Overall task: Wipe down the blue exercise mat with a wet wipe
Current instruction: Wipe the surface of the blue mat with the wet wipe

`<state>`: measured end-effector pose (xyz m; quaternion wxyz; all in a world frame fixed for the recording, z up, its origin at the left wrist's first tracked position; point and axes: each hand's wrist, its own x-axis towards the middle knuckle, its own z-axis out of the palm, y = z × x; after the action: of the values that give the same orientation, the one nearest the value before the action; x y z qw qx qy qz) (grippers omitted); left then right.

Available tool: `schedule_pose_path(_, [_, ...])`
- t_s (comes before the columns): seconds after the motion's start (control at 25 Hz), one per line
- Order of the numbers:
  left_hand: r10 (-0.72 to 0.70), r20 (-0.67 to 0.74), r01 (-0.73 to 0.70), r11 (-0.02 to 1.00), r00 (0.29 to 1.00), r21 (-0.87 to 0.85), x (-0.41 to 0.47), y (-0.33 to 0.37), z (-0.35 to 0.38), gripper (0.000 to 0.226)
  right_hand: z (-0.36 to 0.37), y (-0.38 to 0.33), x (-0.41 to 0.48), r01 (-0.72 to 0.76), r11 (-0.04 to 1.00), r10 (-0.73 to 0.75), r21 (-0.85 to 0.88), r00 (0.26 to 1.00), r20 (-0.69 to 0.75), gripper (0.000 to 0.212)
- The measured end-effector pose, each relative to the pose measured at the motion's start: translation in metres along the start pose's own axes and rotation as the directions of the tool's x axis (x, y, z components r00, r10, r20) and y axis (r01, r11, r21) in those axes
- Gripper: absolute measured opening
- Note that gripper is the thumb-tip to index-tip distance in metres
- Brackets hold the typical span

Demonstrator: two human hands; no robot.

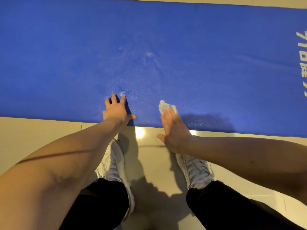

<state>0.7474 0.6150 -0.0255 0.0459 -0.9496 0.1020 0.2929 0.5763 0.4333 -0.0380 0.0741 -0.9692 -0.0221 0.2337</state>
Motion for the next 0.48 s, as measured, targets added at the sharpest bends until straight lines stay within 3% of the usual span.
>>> schedule_pose_path(0.08, [0.009,0.012,-0.009,1.000,1.000,0.026,-0.001,-0.002,-0.001,0.103,-0.002,-0.031,0.017,0.097,0.992,-0.096,0.075,0.995,-0.011,0.085])
schedule_pose_path(0.2, [0.057,0.000,-0.057,0.996,0.998,0.063,-0.003,-0.013,-0.004,0.094,-0.007,-0.065,0.036,0.234,0.972,-0.236,0.037,0.969,0.077,0.078])
schedule_pose_path(0.36, [0.128,0.005,-0.128,0.987,0.992,0.092,-0.003,-0.036,-0.013,0.080,-0.011,-0.056,0.038,0.205,0.977,-0.197,-0.062,0.973,0.118,0.071])
schedule_pose_path(0.48, [-0.006,-0.033,0.007,0.999,0.999,0.049,-0.004,-0.045,-0.009,0.079,-0.007,-0.019,0.020,0.185,0.982,-0.187,0.047,0.981,0.055,0.073])
